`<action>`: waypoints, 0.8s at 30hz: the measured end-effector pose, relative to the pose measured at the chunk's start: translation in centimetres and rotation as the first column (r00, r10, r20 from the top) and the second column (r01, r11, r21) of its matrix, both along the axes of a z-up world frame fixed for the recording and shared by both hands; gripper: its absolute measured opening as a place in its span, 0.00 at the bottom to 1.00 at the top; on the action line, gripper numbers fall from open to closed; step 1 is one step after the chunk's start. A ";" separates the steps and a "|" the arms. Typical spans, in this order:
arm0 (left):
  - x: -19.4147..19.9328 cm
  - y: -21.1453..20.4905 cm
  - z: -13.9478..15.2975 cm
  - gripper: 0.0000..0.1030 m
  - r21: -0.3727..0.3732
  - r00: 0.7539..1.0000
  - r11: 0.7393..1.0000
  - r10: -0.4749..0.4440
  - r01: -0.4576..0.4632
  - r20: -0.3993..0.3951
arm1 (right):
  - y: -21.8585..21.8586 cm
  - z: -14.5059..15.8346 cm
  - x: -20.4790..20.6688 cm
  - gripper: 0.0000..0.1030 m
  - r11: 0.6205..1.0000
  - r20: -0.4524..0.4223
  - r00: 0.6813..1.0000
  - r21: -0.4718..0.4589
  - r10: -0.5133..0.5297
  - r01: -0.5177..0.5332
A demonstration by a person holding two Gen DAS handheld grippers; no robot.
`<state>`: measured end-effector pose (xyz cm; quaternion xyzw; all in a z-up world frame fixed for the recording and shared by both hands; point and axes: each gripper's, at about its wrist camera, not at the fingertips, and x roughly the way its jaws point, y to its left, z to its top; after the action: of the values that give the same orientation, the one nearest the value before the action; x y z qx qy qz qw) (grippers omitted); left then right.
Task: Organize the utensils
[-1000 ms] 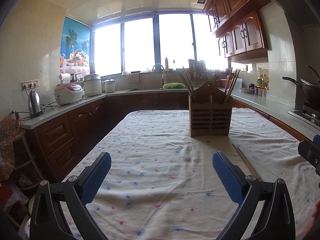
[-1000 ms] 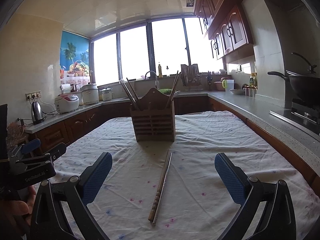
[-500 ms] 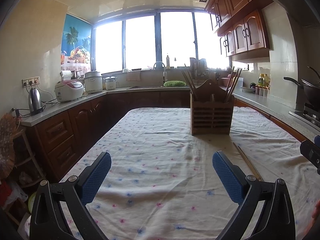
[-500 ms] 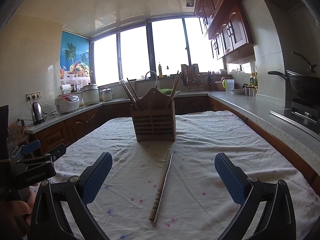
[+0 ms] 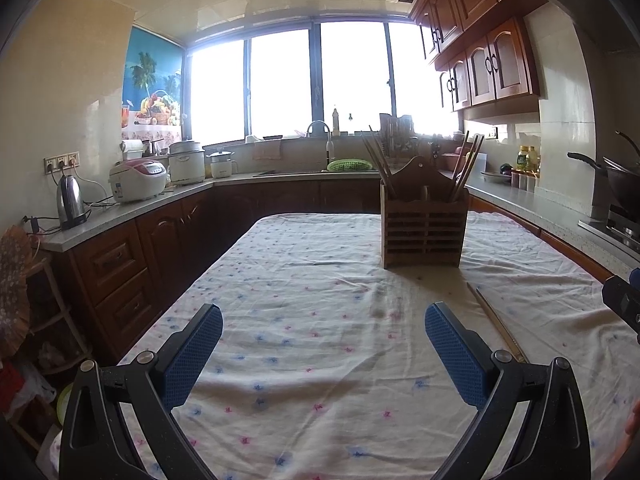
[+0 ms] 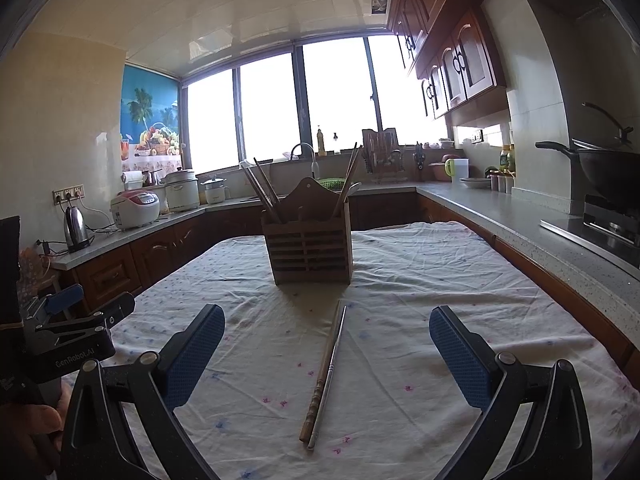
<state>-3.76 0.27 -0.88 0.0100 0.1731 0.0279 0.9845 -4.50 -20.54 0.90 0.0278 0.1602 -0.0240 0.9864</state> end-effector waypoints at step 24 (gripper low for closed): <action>-0.1 -0.7 -0.1 0.99 0.006 1.000 1.000 -0.005 0.005 0.009 | 0.2 0.1 -0.1 1.00 1.000 0.016 1.000 0.001 0.007 -0.007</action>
<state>-3.91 -0.41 -0.99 0.0133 0.1687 0.0259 0.9852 -4.62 -20.30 1.04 0.0279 0.1524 -0.0204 0.9877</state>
